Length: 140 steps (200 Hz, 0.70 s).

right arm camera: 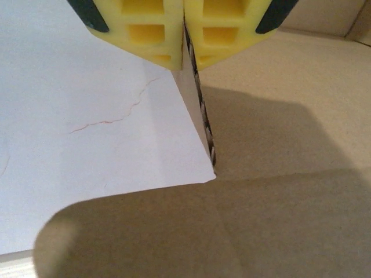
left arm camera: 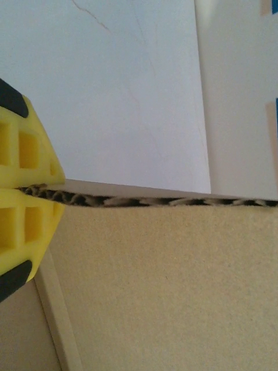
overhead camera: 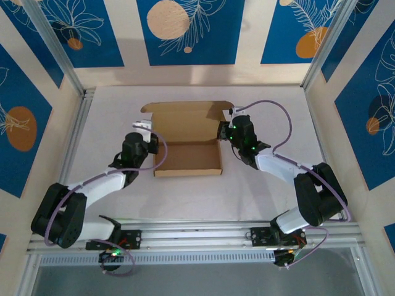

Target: Fold the paper box

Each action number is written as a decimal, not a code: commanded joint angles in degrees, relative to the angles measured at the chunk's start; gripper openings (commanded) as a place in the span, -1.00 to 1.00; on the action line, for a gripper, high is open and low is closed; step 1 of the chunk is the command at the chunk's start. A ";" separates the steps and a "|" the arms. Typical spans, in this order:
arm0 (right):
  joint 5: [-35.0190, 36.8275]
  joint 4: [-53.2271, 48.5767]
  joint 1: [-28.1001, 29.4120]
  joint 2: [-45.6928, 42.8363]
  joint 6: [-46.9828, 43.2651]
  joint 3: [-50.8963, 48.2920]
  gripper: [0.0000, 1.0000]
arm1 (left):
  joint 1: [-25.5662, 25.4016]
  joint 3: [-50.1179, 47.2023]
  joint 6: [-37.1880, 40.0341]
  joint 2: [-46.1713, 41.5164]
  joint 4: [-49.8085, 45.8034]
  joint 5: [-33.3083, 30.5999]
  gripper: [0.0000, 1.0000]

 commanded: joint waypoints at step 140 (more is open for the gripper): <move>-17.04 22.99 -0.28 5.76 5.01 -7.41 -1.00 | -9.92 -8.94 8.08 15.24 42.26 0.44 -1.00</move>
